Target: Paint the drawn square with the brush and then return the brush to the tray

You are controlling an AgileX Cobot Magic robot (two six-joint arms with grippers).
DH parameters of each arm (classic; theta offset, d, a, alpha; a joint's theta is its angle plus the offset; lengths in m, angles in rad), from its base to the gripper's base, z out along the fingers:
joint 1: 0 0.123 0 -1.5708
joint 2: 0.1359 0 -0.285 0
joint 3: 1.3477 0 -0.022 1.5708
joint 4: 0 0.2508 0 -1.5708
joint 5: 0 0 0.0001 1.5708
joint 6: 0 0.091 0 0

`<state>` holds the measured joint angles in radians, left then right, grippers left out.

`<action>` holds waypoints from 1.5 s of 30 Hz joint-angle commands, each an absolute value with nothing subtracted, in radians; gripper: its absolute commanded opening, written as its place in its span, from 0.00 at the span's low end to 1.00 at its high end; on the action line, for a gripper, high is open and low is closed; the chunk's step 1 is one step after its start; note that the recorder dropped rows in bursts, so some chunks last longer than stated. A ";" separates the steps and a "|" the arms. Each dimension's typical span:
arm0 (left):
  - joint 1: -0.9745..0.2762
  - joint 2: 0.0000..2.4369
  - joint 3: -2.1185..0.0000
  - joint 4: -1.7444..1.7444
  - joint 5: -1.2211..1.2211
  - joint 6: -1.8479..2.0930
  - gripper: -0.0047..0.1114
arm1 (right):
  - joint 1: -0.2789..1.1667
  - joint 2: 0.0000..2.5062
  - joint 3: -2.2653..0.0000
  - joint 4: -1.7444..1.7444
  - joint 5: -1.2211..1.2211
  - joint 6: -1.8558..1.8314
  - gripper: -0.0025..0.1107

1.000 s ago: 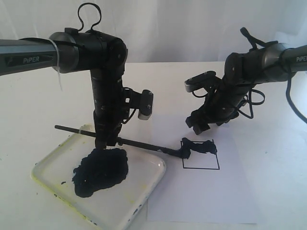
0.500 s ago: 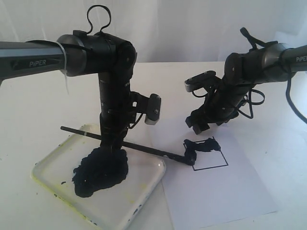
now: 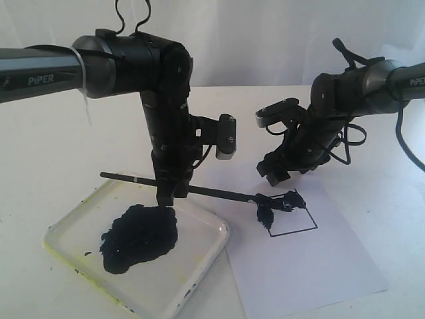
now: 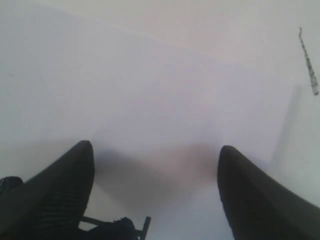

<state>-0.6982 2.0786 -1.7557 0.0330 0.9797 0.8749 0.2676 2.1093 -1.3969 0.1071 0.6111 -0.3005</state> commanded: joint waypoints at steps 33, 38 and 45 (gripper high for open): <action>-0.747 2.205 -1.898 0.017 0.987 0.815 0.04 | 0.268 2.119 -1.395 0.100 0.607 -0.309 0.60; -0.747 2.222 -1.898 0.024 0.981 0.815 0.04 | 0.268 2.119 -1.395 0.100 0.607 -0.309 0.60; -0.747 2.226 -1.898 0.047 0.955 0.806 0.04 | 0.268 2.119 -1.395 0.100 0.607 -0.309 0.60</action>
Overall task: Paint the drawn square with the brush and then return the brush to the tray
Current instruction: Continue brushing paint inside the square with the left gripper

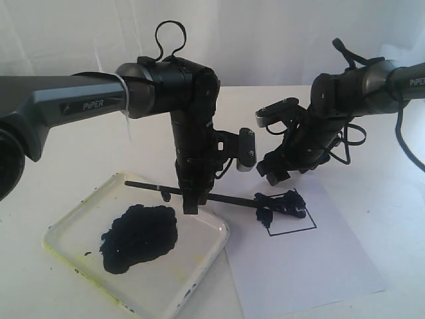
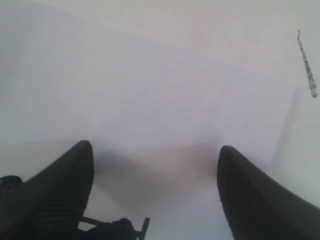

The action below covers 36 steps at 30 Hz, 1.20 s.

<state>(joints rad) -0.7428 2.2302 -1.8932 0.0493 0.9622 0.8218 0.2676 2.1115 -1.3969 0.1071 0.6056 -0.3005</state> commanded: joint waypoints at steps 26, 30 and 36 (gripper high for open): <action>-0.747 2.212 -1.898 0.152 1.154 0.784 0.04 | 0.268 2.119 -1.395 0.097 0.602 -0.309 0.60; -0.749 2.210 -1.898 0.202 1.163 0.777 0.04 | 0.268 2.119 -1.395 0.093 0.600 -0.318 0.60; -0.749 2.187 -1.898 0.207 1.171 0.773 0.04 | 0.268 2.119 -1.395 0.093 0.600 -0.318 0.60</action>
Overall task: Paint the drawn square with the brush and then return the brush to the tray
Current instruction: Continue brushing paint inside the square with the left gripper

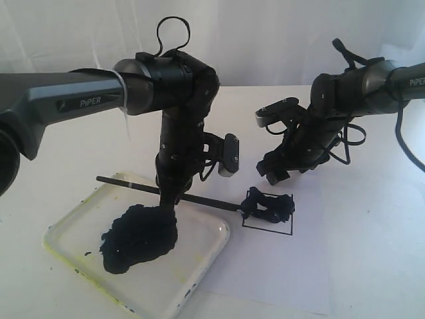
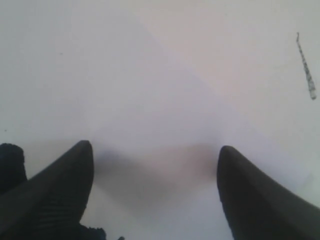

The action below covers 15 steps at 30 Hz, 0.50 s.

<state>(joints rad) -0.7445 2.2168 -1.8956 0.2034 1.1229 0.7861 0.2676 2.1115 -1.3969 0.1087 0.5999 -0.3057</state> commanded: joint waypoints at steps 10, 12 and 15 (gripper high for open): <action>-0.776 2.167 -1.898 0.125 1.168 0.815 0.04 | 0.268 2.119 -1.395 0.093 0.603 -0.318 0.60; -0.780 2.167 -1.898 0.141 1.155 0.829 0.04 | 0.268 2.119 -1.395 0.093 0.604 -0.318 0.60; -0.780 2.169 -1.898 0.139 1.121 0.829 0.04 | 0.268 2.119 -1.395 0.093 0.604 -0.318 0.60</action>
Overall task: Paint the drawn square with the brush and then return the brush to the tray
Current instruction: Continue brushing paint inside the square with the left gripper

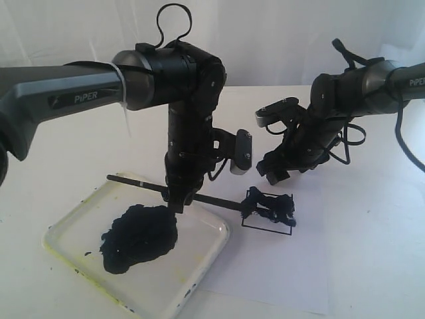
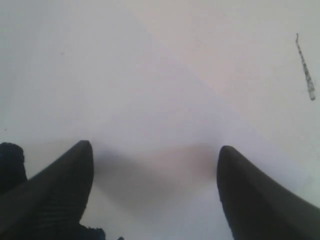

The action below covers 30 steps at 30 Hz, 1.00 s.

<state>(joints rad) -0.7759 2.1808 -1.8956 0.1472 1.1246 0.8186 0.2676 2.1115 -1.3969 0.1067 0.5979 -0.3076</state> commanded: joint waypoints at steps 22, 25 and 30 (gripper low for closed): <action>-0.780 2.214 -1.898 0.240 1.021 0.806 0.04 | 0.268 2.119 -1.395 0.093 0.604 -0.318 0.60; -0.780 2.214 -1.898 0.247 1.013 0.806 0.04 | 0.268 2.119 -1.395 0.093 0.604 -0.318 0.60; -0.780 2.214 -1.898 0.247 1.036 0.806 0.04 | 0.268 2.119 -1.395 0.093 0.604 -0.318 0.60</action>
